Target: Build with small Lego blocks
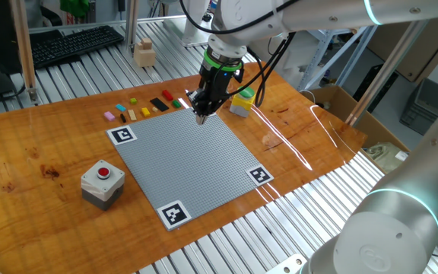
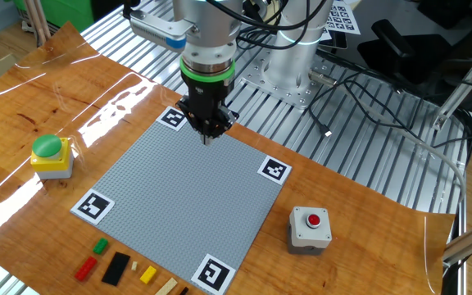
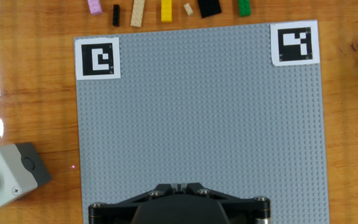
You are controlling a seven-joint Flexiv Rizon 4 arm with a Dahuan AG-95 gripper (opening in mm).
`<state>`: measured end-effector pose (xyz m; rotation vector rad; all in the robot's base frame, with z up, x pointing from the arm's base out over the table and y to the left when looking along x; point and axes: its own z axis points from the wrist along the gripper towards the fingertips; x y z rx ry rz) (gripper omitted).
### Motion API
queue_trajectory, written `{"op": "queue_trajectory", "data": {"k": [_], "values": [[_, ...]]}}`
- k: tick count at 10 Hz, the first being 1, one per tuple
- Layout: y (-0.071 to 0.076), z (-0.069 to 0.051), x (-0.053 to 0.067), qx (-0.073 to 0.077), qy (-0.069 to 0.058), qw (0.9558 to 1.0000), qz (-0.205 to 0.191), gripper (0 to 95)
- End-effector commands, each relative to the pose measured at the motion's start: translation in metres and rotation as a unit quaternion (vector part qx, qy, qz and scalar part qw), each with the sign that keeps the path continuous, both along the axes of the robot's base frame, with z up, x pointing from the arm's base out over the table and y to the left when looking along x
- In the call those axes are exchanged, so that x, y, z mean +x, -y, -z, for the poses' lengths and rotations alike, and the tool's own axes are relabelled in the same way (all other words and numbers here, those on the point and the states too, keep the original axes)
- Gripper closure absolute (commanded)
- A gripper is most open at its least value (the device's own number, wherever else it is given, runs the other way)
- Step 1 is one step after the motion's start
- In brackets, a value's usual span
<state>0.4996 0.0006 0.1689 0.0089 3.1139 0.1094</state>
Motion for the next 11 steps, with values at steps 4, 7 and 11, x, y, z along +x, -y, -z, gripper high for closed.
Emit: {"op": "queue_trajectory", "data": {"k": [4, 7, 11], "values": [[0.049, 0.038, 0.075, -0.017, -0.029, 0.9981, 0.051, 95.0], [0.048, 0.041, 0.075, -0.011, -0.030, 0.9980, 0.055, 95.0], [0.047, 0.045, 0.076, -0.011, -0.032, 0.9972, 0.066, 95.0]]}}
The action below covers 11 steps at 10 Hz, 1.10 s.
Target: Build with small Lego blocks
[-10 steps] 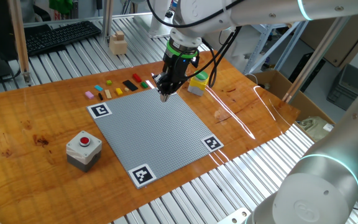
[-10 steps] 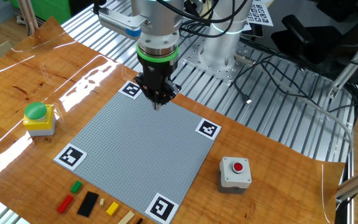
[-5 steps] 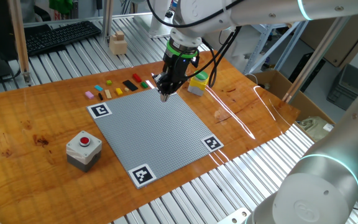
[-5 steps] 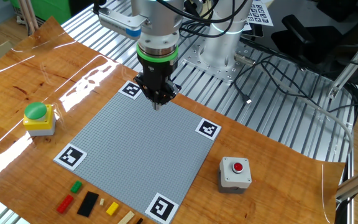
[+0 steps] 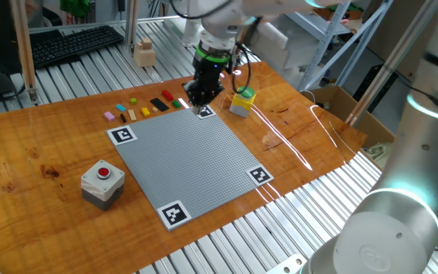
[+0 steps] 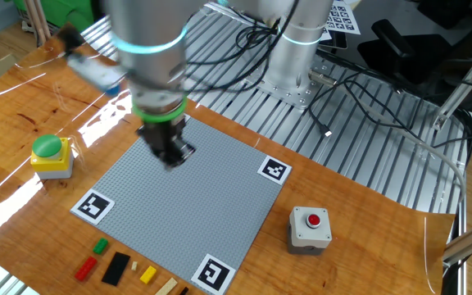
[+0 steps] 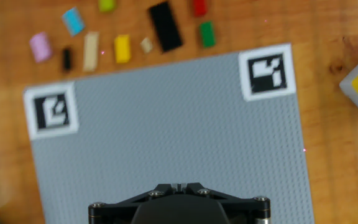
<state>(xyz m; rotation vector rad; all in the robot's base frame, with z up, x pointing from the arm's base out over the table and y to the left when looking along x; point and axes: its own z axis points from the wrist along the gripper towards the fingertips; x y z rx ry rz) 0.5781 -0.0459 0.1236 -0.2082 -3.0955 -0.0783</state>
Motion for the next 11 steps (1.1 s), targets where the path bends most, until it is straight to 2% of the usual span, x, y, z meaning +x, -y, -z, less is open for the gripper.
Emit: {"op": "queue_trajectory", "data": {"k": [1, 5, 8, 11], "values": [[0.001, 0.002, -0.002, -0.004, 0.003, 1.0000, 0.002, 95.0], [0.005, 0.005, 0.007, -0.005, 0.005, 1.0000, -0.001, 95.0], [0.017, 0.007, 0.028, -0.009, 0.003, 0.9999, -0.004, 95.0], [0.028, 0.009, 0.045, -0.015, 0.000, 0.9999, -0.004, 95.0]]}}
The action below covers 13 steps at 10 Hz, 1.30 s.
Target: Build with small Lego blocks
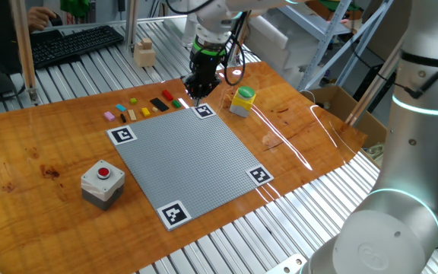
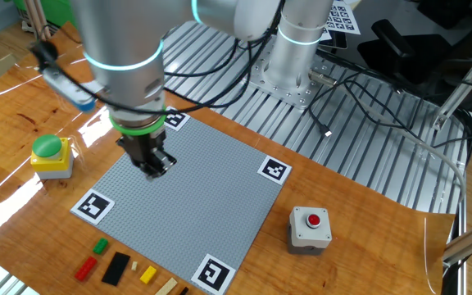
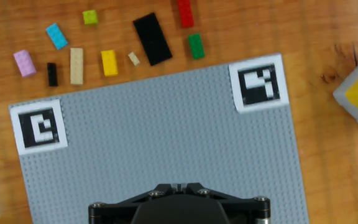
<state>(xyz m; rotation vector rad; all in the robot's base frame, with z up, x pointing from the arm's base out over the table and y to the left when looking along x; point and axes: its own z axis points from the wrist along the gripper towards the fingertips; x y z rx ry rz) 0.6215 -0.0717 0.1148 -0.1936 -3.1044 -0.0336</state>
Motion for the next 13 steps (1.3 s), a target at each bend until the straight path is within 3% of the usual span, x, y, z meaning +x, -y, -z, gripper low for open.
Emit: {"op": "queue_trajectory", "data": {"k": [1, 3, 6, 13], "values": [[0.006, 0.004, 0.008, -0.001, -0.003, 1.0000, 0.002, 95.0], [0.013, 0.007, 0.017, 0.000, -0.005, 1.0000, -0.001, 95.0], [0.012, 0.020, 0.018, -0.006, 0.002, 1.0000, 0.004, 95.0], [0.011, 0.021, 0.018, -0.002, -0.002, 1.0000, 0.009, 95.0]]}}
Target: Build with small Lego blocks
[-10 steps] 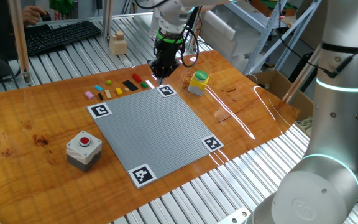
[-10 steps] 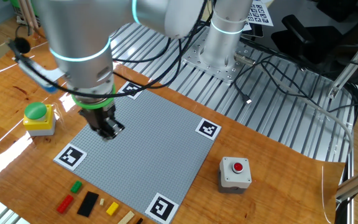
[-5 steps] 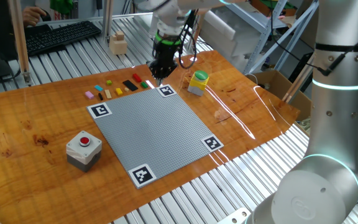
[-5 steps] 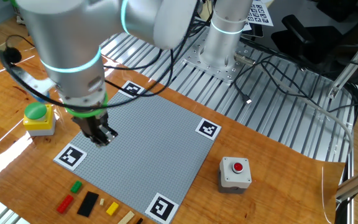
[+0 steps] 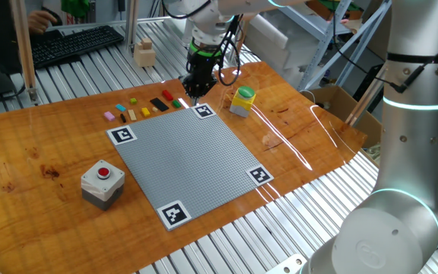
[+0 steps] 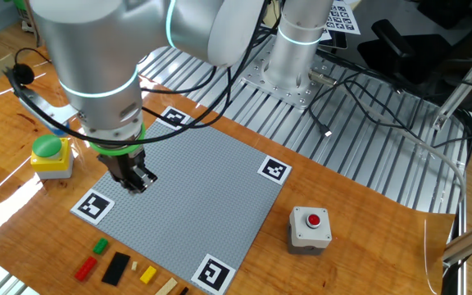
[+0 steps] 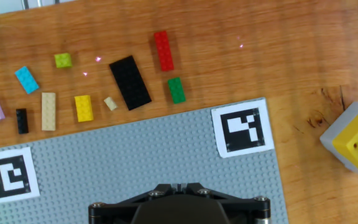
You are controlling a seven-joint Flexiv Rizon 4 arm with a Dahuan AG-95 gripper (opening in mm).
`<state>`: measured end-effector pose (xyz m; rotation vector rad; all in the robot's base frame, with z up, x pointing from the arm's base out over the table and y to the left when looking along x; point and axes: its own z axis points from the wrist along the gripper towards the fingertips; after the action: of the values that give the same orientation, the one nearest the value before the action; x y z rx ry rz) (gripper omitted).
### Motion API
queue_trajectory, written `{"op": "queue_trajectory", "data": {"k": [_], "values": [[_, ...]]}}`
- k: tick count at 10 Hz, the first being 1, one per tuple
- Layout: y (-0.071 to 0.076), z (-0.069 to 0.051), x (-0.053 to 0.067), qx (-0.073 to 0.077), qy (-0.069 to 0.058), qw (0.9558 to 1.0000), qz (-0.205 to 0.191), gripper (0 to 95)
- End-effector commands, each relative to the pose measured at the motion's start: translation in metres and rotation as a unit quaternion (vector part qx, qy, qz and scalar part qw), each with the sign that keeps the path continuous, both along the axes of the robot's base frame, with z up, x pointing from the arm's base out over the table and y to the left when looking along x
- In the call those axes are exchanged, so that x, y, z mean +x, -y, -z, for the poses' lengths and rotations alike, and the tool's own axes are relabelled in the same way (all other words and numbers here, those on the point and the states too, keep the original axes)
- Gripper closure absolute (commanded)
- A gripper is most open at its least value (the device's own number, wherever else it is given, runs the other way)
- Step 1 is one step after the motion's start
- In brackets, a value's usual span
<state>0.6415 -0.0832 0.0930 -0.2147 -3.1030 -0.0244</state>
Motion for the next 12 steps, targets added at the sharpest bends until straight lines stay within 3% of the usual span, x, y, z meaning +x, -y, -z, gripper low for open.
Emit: {"op": "queue_trajectory", "data": {"k": [1, 3, 4, 5, 6, 7, 10, 12], "values": [[-0.0001, -0.0009, -0.0015, 0.001, 0.000, 1.0000, -0.001, 95.0], [-0.0001, -0.0009, -0.0015, 0.002, -0.003, 0.9998, -0.019, 95.0], [-0.0001, -0.0009, -0.0015, 0.002, -0.006, 1.0000, -0.007, 95.0], [-0.0001, -0.0009, -0.0015, 0.000, -0.010, 1.0000, 0.001, 76.0], [-0.0001, -0.0009, -0.0015, 0.000, -0.016, 0.9999, 0.004, 76.0], [-0.0001, -0.0009, -0.0015, 0.001, -0.014, 0.9999, -0.001, 57.0], [-0.0001, -0.0009, -0.0015, 0.007, -0.013, 0.9998, 0.009, 57.0], [-0.0001, -0.0009, -0.0015, 0.008, -0.027, 0.9995, 0.013, 57.0]]}}
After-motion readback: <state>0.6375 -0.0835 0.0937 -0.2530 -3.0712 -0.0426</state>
